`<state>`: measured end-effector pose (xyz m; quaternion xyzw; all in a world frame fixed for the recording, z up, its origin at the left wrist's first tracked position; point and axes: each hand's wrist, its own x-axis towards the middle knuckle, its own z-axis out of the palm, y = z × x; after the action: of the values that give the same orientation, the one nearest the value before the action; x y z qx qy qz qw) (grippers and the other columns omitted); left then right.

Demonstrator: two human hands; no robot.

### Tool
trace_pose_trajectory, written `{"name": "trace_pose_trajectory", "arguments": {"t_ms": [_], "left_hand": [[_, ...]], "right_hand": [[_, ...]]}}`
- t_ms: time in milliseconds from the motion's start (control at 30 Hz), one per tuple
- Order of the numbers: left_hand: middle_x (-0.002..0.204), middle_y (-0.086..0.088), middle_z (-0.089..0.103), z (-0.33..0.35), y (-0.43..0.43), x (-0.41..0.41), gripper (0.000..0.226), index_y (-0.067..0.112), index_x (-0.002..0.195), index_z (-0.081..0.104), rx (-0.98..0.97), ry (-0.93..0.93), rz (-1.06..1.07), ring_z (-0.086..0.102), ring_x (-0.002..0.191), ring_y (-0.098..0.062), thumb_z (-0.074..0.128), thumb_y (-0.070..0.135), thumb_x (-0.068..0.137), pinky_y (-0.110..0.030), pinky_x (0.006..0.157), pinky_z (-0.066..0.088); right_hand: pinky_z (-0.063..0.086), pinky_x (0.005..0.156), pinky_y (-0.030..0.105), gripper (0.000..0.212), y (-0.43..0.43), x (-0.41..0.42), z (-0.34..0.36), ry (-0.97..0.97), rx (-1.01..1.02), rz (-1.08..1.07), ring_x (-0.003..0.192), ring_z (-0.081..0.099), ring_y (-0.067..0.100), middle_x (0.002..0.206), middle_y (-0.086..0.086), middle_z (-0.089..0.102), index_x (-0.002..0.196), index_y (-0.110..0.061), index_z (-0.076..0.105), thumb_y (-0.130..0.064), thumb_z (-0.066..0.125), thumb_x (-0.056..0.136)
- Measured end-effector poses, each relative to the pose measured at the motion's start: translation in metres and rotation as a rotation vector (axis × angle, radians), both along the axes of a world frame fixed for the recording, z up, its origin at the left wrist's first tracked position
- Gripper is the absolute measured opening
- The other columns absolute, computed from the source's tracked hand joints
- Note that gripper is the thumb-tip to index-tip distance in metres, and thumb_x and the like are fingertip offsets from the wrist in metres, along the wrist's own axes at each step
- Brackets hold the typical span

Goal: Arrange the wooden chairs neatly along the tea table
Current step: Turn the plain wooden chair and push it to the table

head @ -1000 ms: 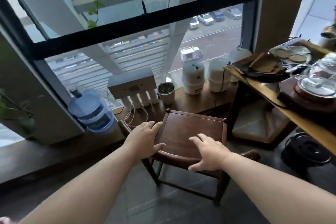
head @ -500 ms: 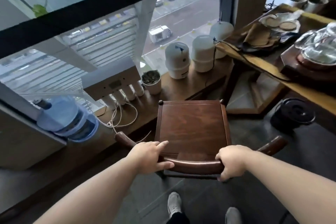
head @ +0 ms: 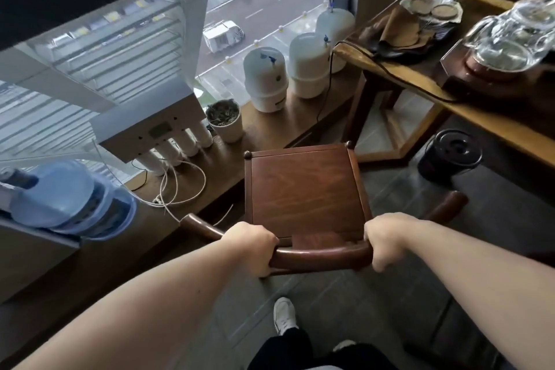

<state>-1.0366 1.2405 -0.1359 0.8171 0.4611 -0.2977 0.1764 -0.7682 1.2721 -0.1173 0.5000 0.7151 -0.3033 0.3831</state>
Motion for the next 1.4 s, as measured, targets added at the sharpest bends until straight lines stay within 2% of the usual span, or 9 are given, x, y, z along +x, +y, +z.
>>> {"name": "trace_pose_trajectory", "arguments": {"t_ms": [200,367,467,567,733,967,1200,1300,1400], "left_hand": [[0.092,0.003,0.069,0.007,-0.007,0.002,0.03,0.028,0.1,0.066,-0.018,0.069,-0.078,0.066,0.085,-0.025,0.06,0.039,0.073,-0.033,0.073,0.052],[0.089,0.007,0.067,0.016,-0.004,0.019,0.031,0.031,0.101,0.065,-0.064,0.144,-0.159,0.065,0.083,-0.022,0.061,0.036,0.071,-0.029,0.067,0.046],[0.083,0.008,0.064,0.019,-0.006,0.032,0.03,0.032,0.101,0.065,-0.074,0.175,-0.198,0.064,0.079,-0.02,0.062,0.035,0.072,-0.029,0.066,0.046],[0.074,0.011,0.057,0.018,-0.001,0.045,0.029,0.033,0.1,0.065,-0.092,0.193,-0.251,0.058,0.07,-0.016,0.063,0.035,0.072,-0.028,0.066,0.046],[0.076,0.01,0.062,0.009,0.009,0.063,0.024,0.033,0.097,0.065,-0.093,0.155,-0.369,0.063,0.074,-0.017,0.062,0.035,0.073,-0.034,0.077,0.054],[0.068,0.007,0.062,0.0,0.039,0.069,0.019,0.028,0.083,0.063,-0.074,0.117,-0.513,0.061,0.064,-0.018,0.057,0.038,0.068,-0.031,0.066,0.054],[0.073,0.003,0.065,-0.006,0.05,0.068,0.024,0.023,0.083,0.065,-0.114,0.099,-0.675,0.061,0.065,-0.022,0.053,0.037,0.067,-0.032,0.065,0.053],[0.073,0.001,0.066,-0.006,0.054,0.068,0.026,0.02,0.083,0.066,-0.121,0.104,-0.723,0.062,0.065,-0.024,0.053,0.036,0.066,-0.033,0.066,0.055],[0.071,0.001,0.066,-0.006,0.061,0.066,0.024,0.021,0.081,0.065,-0.124,0.121,-0.751,0.062,0.062,-0.022,0.053,0.035,0.067,-0.034,0.064,0.056]], "right_hand": [[0.048,0.06,0.028,0.029,-0.04,0.006,-0.006,0.076,-0.001,-0.068,0.074,0.064,0.015,0.081,-0.006,0.066,0.088,-0.026,0.064,-0.043,0.07,0.065],[0.055,0.076,0.035,0.043,-0.074,0.017,-0.011,0.109,0.014,-0.153,0.085,0.063,0.019,0.09,-0.006,0.065,0.103,-0.025,0.066,-0.05,0.067,0.068],[0.054,0.078,0.036,0.048,-0.092,0.025,-0.013,0.137,0.037,-0.201,0.091,0.064,0.021,0.097,-0.004,0.066,0.108,-0.025,0.065,-0.051,0.066,0.067],[0.052,0.072,0.034,0.045,-0.105,0.036,-0.014,0.153,0.05,-0.274,0.088,0.063,0.022,0.09,-0.006,0.064,0.103,-0.027,0.065,-0.051,0.066,0.065],[0.05,0.069,0.034,0.038,-0.124,0.049,-0.018,0.16,0.028,-0.368,0.08,0.061,0.02,0.081,-0.008,0.06,0.092,-0.027,0.063,-0.051,0.065,0.063],[0.053,0.063,0.033,0.037,-0.117,0.052,-0.016,0.141,-0.011,-0.426,0.07,0.063,0.017,0.07,-0.006,0.063,0.085,-0.022,0.066,-0.053,0.066,0.066],[0.057,0.072,0.036,0.035,-0.118,0.043,-0.004,0.087,0.003,-0.551,0.078,0.065,0.021,0.071,-0.006,0.063,0.085,-0.021,0.067,-0.049,0.07,0.065],[0.057,0.077,0.037,0.041,-0.121,0.037,-0.003,0.078,0.029,-0.57,0.083,0.065,0.022,0.083,-0.004,0.068,0.096,-0.021,0.07,-0.05,0.07,0.066],[0.057,0.08,0.039,0.041,-0.127,0.029,-0.007,0.069,0.055,-0.604,0.085,0.065,0.023,0.087,-0.003,0.069,0.095,-0.022,0.07,-0.051,0.07,0.067]]}}
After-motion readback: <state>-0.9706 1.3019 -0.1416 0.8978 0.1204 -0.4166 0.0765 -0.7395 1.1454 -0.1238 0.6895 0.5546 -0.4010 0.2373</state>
